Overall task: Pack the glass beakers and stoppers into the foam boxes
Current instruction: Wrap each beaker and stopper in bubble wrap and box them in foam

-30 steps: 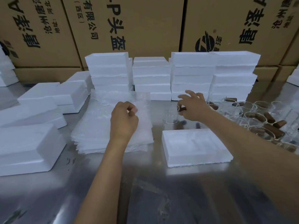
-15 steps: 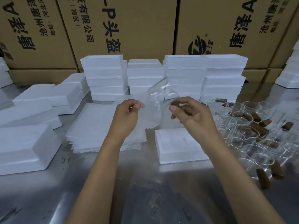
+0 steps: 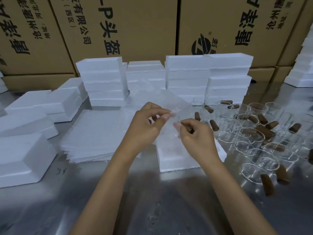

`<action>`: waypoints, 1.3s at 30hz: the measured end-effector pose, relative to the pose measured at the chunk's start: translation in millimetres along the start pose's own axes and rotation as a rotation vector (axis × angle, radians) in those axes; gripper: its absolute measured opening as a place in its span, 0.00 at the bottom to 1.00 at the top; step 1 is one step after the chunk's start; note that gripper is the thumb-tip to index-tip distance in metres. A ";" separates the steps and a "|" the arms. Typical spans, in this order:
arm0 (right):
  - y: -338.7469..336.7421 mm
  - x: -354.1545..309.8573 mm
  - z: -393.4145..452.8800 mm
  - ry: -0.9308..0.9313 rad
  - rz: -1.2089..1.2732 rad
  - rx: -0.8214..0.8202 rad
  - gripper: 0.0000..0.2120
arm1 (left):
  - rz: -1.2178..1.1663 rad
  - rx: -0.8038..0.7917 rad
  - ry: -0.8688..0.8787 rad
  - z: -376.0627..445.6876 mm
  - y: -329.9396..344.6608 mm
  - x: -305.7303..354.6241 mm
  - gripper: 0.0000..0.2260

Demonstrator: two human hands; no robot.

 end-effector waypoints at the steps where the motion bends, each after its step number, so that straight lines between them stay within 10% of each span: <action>1: -1.2 -0.1 0.2 0.044 0.088 0.020 0.09 | -0.014 -0.012 0.009 -2.1 1.9 1.9 0.08; 9: -8.0 0.2 1.8 0.265 0.422 0.103 0.08 | -0.121 -0.124 -0.006 -10.7 7.3 13.1 0.13; 15: -18.4 -4.7 8.2 0.286 0.881 -0.099 0.10 | -0.006 0.560 0.110 0.3 -22.3 -1.2 0.16; 20: -20.8 -3.3 5.2 0.199 0.976 -0.297 0.08 | -0.196 0.163 -0.263 8.1 -33.2 -14.0 0.32; 28: -19.1 6.8 -6.9 0.342 0.996 -0.242 0.11 | -0.408 -0.322 -0.282 6.4 -26.3 -18.1 0.26; 39: -10.6 -0.8 -19.8 0.401 0.742 -0.307 0.16 | -0.314 -0.405 -0.283 0.4 -17.6 -13.0 0.23</action>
Point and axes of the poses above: each hand's wrist, its own z-axis towards the middle knuckle, its own y-axis out of the palm, x = y × z, the point moved 1 cm from there along z, towards the middle knuckle, and after that the axes turned 14 degrees about -y, right-handed, at the moved point
